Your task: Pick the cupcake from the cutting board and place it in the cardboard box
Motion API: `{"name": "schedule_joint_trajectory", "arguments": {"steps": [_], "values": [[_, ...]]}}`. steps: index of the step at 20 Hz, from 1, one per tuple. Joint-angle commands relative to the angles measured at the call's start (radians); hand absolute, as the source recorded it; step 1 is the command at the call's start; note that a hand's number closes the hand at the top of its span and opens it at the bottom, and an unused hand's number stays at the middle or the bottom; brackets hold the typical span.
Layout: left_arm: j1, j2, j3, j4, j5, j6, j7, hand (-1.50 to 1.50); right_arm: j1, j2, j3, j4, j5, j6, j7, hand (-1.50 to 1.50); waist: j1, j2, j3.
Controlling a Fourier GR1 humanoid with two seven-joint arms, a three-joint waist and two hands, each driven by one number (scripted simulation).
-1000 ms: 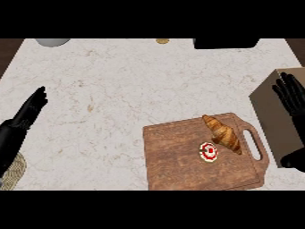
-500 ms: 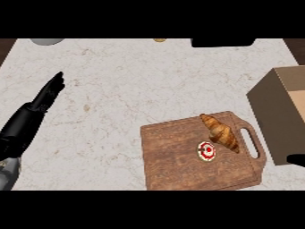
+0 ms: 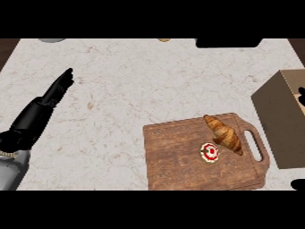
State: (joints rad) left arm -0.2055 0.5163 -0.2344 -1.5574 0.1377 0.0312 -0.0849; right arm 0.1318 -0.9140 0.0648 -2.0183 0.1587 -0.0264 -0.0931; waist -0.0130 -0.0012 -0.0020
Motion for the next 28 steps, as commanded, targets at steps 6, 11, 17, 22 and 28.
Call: {"name": "schedule_joint_trajectory", "arguments": {"steps": [6, 11, 17, 22, 28], "values": [[-0.057, -0.028, 0.007, 0.041, -0.021, -0.015, 0.004, 0.00, -0.063, -0.109, 0.250, -0.281, 0.206, 0.213, 0.441, -1.50, 0.022, 0.003, -0.001], [-0.049, -0.061, -0.019, 0.057, -0.048, -0.026, -0.022, 0.00, -0.248, -0.063, 0.370, -0.305, 0.241, 0.372, 0.724, -1.50, 0.040, 0.006, -0.002], [-0.058, -0.068, 0.026, 0.077, -0.029, -0.060, -0.022, 0.00, -0.425, 0.159, 0.548, -0.265, 0.237, 0.532, 1.016, -1.50, 0.033, 0.004, -0.001], [-0.034, -0.089, 0.034, 0.051, -0.083, -0.044, -0.017, 0.00, -0.395, 0.321, 0.656, -0.198, 0.341, 0.545, 1.099, -1.50, 0.017, 0.001, 0.001], [-0.059, -0.066, 0.094, -0.015, -0.044, -0.093, 0.077, 0.00, -0.443, 0.416, 0.682, -0.102, 0.442, 0.571, 1.131, -1.50, 0.019, -0.001, 0.002]]}}
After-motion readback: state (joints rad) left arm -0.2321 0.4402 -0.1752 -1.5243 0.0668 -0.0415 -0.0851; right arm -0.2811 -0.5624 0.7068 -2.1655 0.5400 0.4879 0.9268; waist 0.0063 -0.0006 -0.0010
